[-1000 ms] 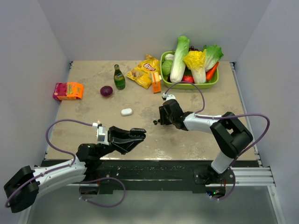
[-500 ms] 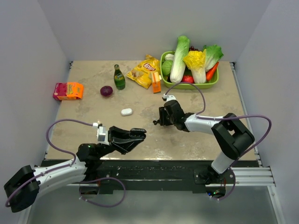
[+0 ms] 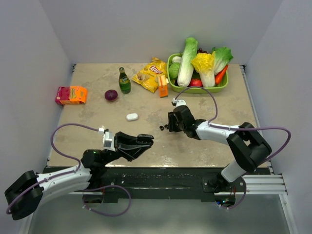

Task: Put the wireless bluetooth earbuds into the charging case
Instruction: Adjust the earbud at the center of the board, then pick up the earbud from the center of the board.

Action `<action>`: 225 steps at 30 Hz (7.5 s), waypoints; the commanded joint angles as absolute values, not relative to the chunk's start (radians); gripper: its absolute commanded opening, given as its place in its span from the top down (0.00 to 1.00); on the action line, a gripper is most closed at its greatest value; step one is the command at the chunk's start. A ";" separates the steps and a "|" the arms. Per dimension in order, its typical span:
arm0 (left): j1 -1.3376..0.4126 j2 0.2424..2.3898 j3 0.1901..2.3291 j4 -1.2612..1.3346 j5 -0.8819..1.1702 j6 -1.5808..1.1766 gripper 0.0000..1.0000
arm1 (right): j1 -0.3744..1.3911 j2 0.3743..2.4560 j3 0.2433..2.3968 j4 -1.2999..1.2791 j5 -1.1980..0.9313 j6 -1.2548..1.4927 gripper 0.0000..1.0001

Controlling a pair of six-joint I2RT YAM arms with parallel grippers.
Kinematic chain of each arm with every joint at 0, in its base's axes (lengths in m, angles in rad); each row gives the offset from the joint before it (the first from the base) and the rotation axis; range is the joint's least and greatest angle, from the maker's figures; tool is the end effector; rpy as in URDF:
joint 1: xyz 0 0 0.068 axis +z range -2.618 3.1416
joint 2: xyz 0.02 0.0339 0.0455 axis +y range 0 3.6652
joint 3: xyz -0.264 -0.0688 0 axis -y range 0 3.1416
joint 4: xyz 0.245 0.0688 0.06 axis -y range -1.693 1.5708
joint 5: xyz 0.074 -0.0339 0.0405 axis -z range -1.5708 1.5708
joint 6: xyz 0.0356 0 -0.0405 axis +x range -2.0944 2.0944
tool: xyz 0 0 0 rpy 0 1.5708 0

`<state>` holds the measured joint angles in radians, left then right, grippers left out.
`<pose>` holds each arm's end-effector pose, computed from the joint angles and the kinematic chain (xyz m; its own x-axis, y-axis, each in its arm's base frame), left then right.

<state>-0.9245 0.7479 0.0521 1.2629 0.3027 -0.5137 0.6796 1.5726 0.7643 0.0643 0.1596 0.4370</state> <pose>0.0783 -0.1214 0.2401 -0.1671 -0.5573 -0.8133 0.9545 0.1151 -0.2750 0.2473 0.1926 0.1679 -0.7014 -0.0295 -0.7122 -0.2568 0.9425 0.2139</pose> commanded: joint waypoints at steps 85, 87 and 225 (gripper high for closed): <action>-0.965 0.767 -0.144 1.335 0.265 -0.512 1.00 | 0.741 1.620 0.836 0.086 0.204 0.408 0.53; -0.965 0.772 -0.146 1.338 0.264 -0.512 1.00 | 0.741 1.631 0.844 0.084 0.209 0.408 0.52; -0.968 0.753 -0.167 1.338 0.267 -0.517 1.00 | 0.716 1.644 0.822 0.069 0.215 0.413 0.48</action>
<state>-0.9638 0.7609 0.0521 1.2694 0.2794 -0.5140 0.7216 1.6375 0.8249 0.0452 0.1989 0.4019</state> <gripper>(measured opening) 0.345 0.520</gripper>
